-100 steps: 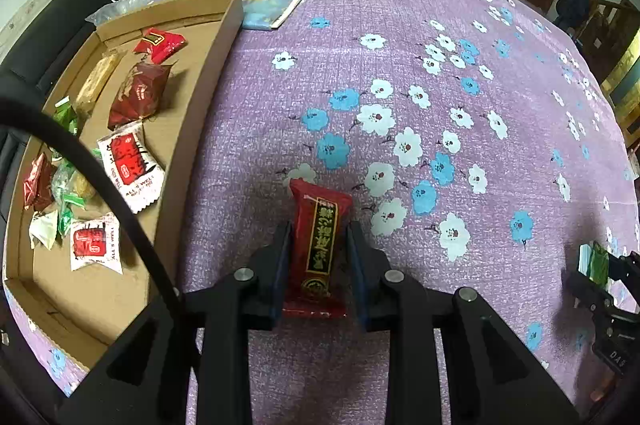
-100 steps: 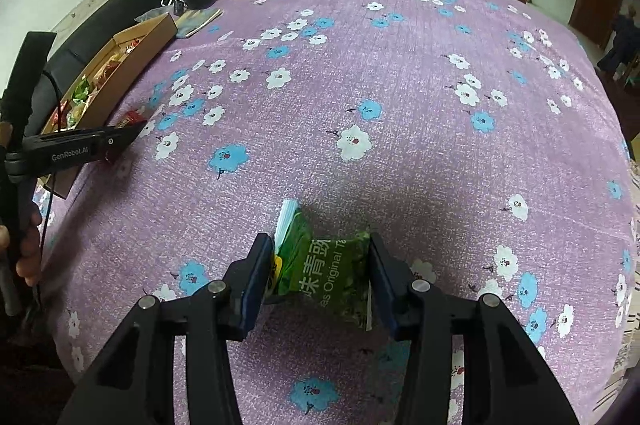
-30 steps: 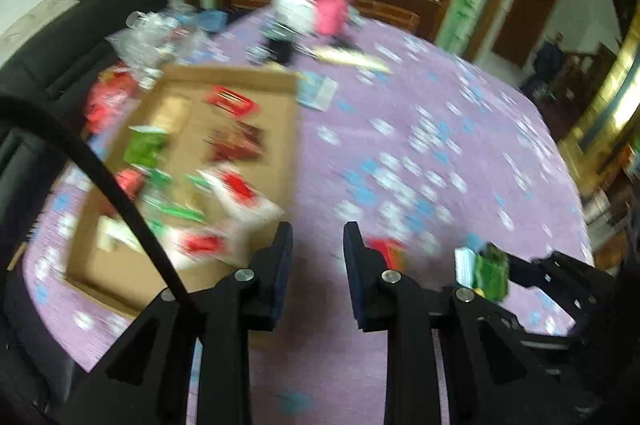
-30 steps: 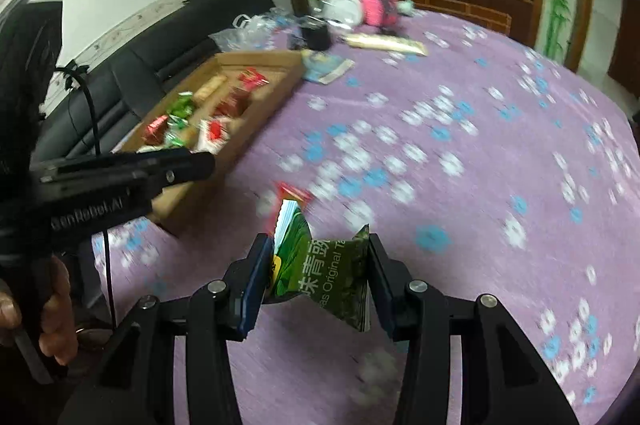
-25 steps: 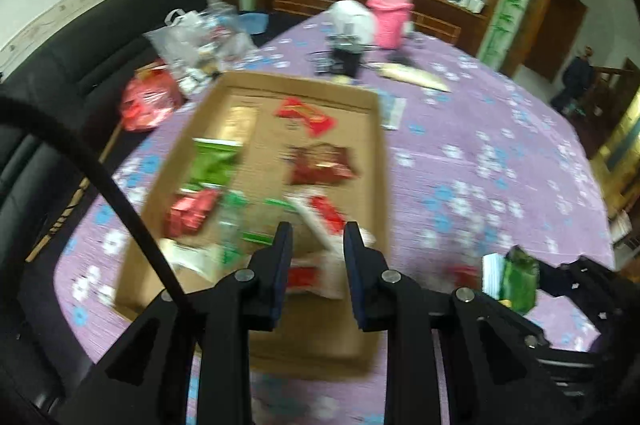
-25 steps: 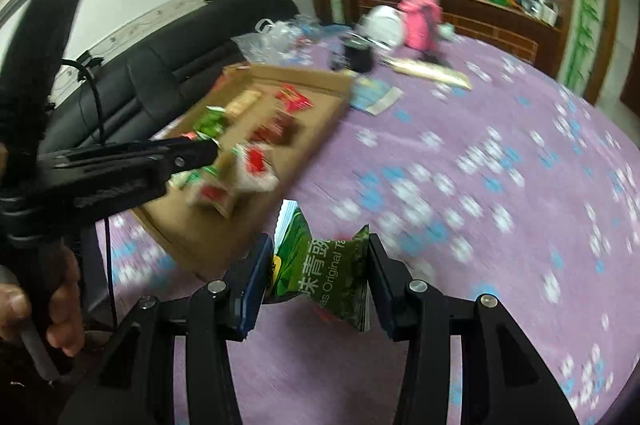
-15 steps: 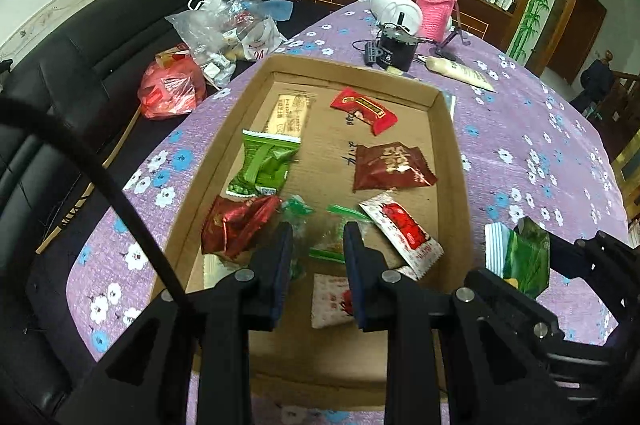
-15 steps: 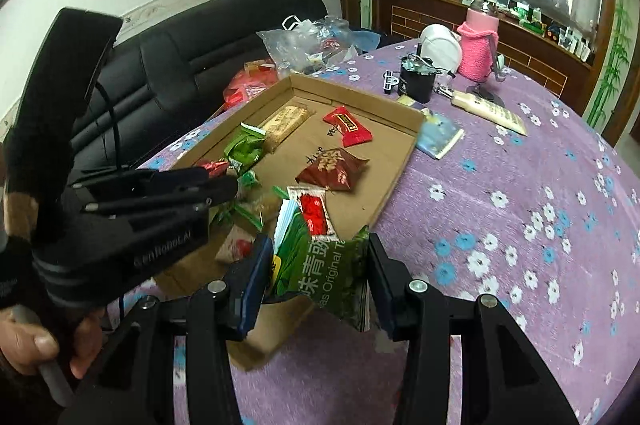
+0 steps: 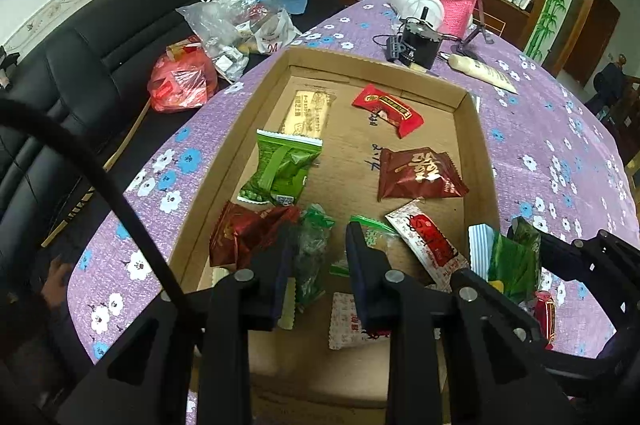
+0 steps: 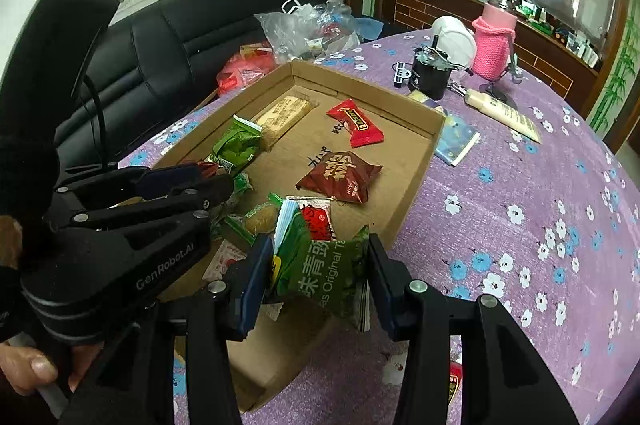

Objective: Organize snacks
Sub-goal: 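Lower the green bag into the box and open the right tool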

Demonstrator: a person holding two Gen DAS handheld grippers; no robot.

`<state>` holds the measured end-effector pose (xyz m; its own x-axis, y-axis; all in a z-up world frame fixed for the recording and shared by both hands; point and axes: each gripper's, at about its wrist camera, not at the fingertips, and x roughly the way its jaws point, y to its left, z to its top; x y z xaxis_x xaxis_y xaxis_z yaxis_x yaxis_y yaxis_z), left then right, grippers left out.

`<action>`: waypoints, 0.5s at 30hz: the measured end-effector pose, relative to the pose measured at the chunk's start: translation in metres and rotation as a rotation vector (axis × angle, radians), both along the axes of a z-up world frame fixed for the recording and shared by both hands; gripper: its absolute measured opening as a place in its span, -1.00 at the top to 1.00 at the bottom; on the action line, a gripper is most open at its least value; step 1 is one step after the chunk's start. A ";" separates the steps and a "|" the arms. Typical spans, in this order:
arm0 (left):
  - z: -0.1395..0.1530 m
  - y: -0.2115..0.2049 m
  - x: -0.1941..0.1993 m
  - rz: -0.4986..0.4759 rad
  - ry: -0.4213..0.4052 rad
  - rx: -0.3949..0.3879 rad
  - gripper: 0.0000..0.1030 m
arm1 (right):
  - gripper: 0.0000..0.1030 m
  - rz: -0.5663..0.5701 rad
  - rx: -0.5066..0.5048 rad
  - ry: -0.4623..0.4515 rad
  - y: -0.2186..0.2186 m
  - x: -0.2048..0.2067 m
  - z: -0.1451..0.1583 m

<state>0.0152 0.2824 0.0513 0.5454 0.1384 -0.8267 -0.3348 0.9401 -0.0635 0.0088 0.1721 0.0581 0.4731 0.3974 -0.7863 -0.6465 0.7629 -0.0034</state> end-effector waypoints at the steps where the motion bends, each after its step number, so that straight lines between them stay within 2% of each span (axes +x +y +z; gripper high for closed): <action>1: 0.000 0.002 0.001 0.005 0.002 -0.003 0.42 | 0.09 0.000 -0.004 -0.004 0.002 0.001 0.000; 3: 0.001 0.005 0.002 0.014 0.003 -0.012 0.40 | 0.06 0.000 -0.001 -0.003 0.004 0.003 0.001; 7: 0.003 0.013 0.004 0.042 0.010 -0.018 0.20 | 0.04 -0.003 0.004 0.011 0.007 0.008 0.003; 10: 0.005 0.017 0.003 0.056 0.006 -0.018 0.13 | -0.05 -0.007 -0.001 -0.010 0.009 0.011 0.005; 15: 0.006 0.023 0.004 0.076 0.015 -0.038 0.10 | -0.08 -0.001 0.011 0.014 0.012 0.015 0.006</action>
<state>0.0191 0.3051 0.0568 0.5224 0.1476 -0.8399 -0.4063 0.9090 -0.0930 0.0233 0.1838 0.0644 0.4620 0.4055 -0.7887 -0.6460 0.7632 0.0140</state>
